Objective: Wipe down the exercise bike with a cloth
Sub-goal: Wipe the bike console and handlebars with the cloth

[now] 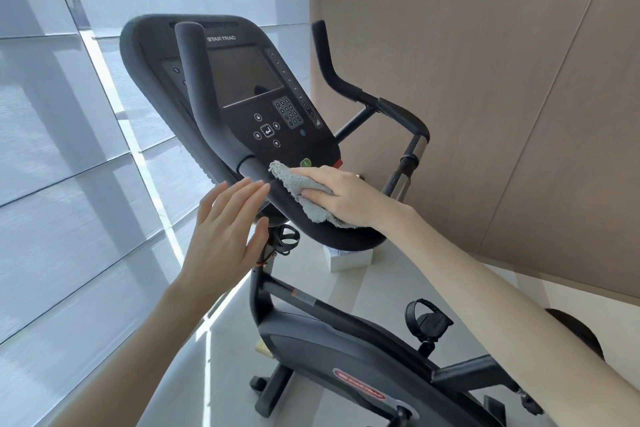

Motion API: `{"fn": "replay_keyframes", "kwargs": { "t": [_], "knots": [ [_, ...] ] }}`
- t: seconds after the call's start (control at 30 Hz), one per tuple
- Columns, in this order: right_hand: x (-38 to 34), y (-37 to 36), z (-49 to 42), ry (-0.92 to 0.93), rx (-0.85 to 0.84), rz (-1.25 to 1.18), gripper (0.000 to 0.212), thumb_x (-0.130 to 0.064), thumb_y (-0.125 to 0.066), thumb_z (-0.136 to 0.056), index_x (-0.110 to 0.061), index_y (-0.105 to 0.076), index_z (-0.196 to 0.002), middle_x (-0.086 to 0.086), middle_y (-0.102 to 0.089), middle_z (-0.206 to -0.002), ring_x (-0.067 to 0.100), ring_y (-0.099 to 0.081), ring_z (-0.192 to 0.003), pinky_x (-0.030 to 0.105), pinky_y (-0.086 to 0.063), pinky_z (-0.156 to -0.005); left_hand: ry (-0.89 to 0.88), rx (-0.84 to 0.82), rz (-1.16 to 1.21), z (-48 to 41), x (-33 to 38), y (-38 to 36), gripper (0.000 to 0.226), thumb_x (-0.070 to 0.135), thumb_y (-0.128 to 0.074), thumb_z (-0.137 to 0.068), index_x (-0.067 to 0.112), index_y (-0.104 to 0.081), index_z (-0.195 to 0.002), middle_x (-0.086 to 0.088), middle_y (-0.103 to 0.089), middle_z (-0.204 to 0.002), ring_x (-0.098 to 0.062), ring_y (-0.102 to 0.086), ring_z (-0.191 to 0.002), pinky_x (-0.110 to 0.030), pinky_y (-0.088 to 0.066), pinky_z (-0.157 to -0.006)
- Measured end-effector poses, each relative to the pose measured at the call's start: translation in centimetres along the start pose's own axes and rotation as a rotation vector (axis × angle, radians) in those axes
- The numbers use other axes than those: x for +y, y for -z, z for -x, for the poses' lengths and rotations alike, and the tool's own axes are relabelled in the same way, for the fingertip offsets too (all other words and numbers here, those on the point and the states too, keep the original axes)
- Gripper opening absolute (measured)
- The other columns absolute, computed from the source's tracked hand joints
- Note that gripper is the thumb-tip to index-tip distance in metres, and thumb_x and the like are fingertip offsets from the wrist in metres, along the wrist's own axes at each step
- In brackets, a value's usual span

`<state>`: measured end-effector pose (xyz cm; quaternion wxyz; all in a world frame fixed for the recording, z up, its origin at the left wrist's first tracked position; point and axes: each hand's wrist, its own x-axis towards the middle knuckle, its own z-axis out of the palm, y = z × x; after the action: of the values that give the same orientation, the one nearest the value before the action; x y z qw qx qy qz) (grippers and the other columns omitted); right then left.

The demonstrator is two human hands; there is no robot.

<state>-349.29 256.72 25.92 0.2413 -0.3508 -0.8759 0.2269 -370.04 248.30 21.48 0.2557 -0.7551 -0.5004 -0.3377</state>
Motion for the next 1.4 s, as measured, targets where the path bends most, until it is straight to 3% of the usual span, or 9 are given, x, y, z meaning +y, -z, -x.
{"fn": "replay_keyframes", "kwargs": {
  "t": [0.1, 0.23, 0.4, 0.57, 0.7, 0.8, 0.9, 1.17, 1.4],
  "knots": [
    [1.1, 0.6, 1.6, -0.027, 0.023, 0.082, 0.042, -0.030, -0.043, -0.099, -0.027, -0.039, -0.140, 0.002, -0.053, -0.127, 0.016, -0.048, -0.118, 0.025, -0.035, -0.099, -0.012, 0.005, 0.005, -0.2, 0.2, -0.3, 0.041, 0.021, -0.040, -0.096, 0.001, -0.057, -0.127, -0.012, -0.058, -0.129, -0.029, -0.050, -0.124, -0.046, -0.030, -0.110],
    [2.7, 1.1, 5.2, -0.016, 0.085, 0.199, 0.042, -0.028, -0.041, -0.100, -0.022, -0.039, -0.141, 0.002, -0.052, -0.130, 0.015, -0.045, -0.120, 0.015, -0.028, -0.096, -0.030, 0.008, 0.008, -0.3, 0.1, -0.8, 0.040, 0.020, -0.041, -0.096, 0.000, -0.057, -0.127, -0.012, -0.059, -0.128, -0.029, -0.049, -0.125, -0.048, -0.032, -0.109],
    [3.6, 1.3, 8.5, 0.050, 0.173, 0.418, 0.040, -0.021, -0.047, -0.097, -0.012, -0.046, -0.136, 0.007, -0.052, -0.130, 0.020, -0.041, -0.124, 0.017, -0.022, -0.103, -0.048, 0.014, 0.002, -0.2, 0.0, -1.1, 0.040, 0.020, -0.042, -0.096, 0.000, -0.057, -0.127, -0.012, -0.059, -0.128, -0.026, -0.046, -0.126, -0.048, -0.032, -0.108],
    [1.1, 2.9, 6.0, 0.087, 0.222, 0.189, 0.034, -0.020, -0.046, -0.098, -0.017, -0.051, -0.131, -0.004, -0.052, -0.131, 0.007, -0.039, -0.122, 0.005, -0.022, -0.098, -0.042, -0.005, 0.005, 0.1, -0.2, -0.7, 0.041, 0.020, -0.041, -0.096, 0.000, -0.056, -0.128, -0.012, -0.058, -0.131, -0.028, -0.048, -0.126, -0.047, -0.031, -0.109],
    [-2.1, 0.7, 0.8, 0.110, 0.141, 0.070, 0.037, -0.022, -0.048, -0.097, -0.022, -0.049, -0.134, -0.003, -0.048, -0.136, 0.013, -0.038, -0.126, 0.025, -0.026, -0.109, 0.013, -0.001, 0.004, 0.5, -0.7, 0.3, 0.041, 0.022, -0.042, -0.096, 0.001, -0.055, -0.129, -0.012, -0.055, -0.133, -0.029, -0.048, -0.126, -0.043, -0.029, -0.110],
    [-2.7, -1.7, -0.9, 0.113, 0.074, 0.128, 0.041, -0.029, -0.049, -0.097, -0.027, -0.044, -0.138, 0.000, -0.038, -0.145, 0.018, -0.029, -0.132, 0.021, -0.016, -0.104, 0.042, 0.014, -0.011, 1.1, -1.4, 1.0, 0.041, 0.022, -0.043, -0.096, 0.001, -0.054, -0.129, -0.012, -0.055, -0.133, -0.030, -0.049, -0.126, -0.044, -0.029, -0.109],
    [-2.2, -2.4, -0.2, 0.132, 0.103, 0.214, 0.043, -0.031, -0.049, -0.096, -0.028, -0.043, -0.139, 0.003, -0.032, -0.150, 0.022, -0.024, -0.136, 0.025, -0.017, -0.106, 0.048, 0.017, -0.022, 1.4, -1.8, 1.3, 0.041, 0.021, -0.043, -0.095, 0.001, -0.054, -0.130, -0.012, -0.055, -0.133, -0.030, -0.049, -0.126, -0.043, -0.028, -0.110],
    [-1.0, -1.7, 5.6, 0.251, 0.127, 0.368, 0.040, -0.016, -0.054, -0.093, -0.017, -0.052, -0.133, 0.012, -0.043, -0.141, 0.031, -0.039, -0.129, 0.039, -0.028, -0.109, 0.011, -0.069, -0.002, 0.8, -1.0, 0.3, 0.045, 0.023, -0.037, -0.096, 0.001, -0.052, -0.133, -0.011, -0.052, -0.137, -0.027, -0.046, -0.129, -0.044, -0.028, -0.111],
    [3.1, -0.3, 11.0, 0.148, 0.192, 0.350, 0.053, 0.009, -0.054, -0.087, -0.016, -0.050, -0.133, 0.011, -0.044, -0.141, 0.030, -0.037, -0.132, 0.047, -0.031, -0.111, -0.003, -0.095, 0.060, 0.5, 0.5, -0.4, 0.047, 0.023, -0.037, -0.095, 0.000, -0.051, -0.133, -0.012, -0.052, -0.138, -0.025, -0.044, -0.129, -0.046, -0.030, -0.110]
  ]
}}
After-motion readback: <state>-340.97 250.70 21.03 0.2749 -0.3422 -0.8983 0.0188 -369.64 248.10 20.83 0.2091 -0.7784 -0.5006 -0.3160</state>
